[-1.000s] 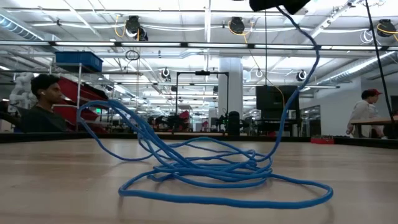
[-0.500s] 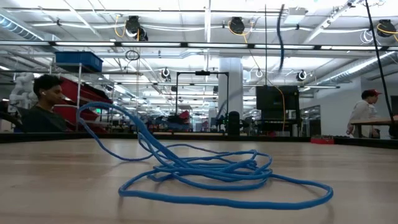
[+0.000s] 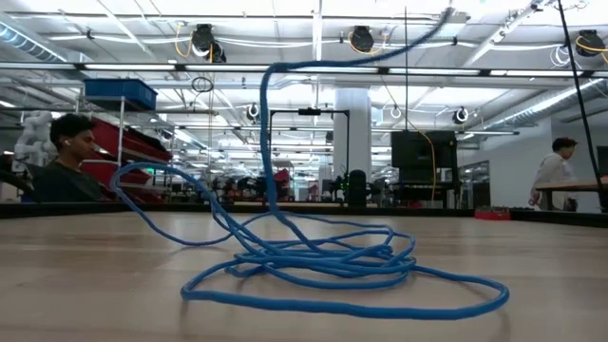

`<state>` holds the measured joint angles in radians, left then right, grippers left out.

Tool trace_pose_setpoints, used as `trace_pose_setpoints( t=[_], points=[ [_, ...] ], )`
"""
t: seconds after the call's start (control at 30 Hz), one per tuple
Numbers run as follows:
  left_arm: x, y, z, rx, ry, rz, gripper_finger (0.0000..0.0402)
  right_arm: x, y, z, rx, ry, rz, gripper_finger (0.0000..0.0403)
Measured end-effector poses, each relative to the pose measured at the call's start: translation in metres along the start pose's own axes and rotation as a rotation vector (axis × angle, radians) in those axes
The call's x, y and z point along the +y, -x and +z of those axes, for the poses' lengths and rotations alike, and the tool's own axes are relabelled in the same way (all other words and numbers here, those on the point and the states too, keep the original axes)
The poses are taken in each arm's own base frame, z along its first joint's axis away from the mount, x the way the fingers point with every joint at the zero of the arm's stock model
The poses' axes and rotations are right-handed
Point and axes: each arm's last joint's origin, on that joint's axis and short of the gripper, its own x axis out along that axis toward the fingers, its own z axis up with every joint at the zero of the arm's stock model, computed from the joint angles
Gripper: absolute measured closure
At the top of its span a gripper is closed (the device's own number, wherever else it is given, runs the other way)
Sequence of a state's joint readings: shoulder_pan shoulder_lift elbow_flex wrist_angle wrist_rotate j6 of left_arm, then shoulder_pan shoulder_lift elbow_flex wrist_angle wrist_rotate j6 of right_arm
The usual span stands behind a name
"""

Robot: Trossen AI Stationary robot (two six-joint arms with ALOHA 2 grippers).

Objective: Coil cords
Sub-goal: Uncoil the blue wire from the spool

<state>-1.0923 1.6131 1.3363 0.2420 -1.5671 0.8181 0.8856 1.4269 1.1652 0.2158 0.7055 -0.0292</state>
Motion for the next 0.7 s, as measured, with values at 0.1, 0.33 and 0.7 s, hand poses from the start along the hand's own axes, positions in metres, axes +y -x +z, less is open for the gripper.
trace_pose_setpoints(
  t=[0.1,0.33,0.7],
  points=[
    [0.0,-0.011,-0.001,0.024,0.01,0.021,0.04,0.0,0.0,0.0,-0.004,-0.002,0.0,0.0403],
    [0.002,-0.038,-0.004,0.078,0.108,0.076,0.04,-0.001,-0.012,-0.006,-0.009,0.007,0.001,0.0403],
    [0.005,-0.057,-0.006,0.083,0.249,0.092,0.04,-0.014,-0.046,-0.028,0.039,0.013,0.059,0.0403]
  ],
)
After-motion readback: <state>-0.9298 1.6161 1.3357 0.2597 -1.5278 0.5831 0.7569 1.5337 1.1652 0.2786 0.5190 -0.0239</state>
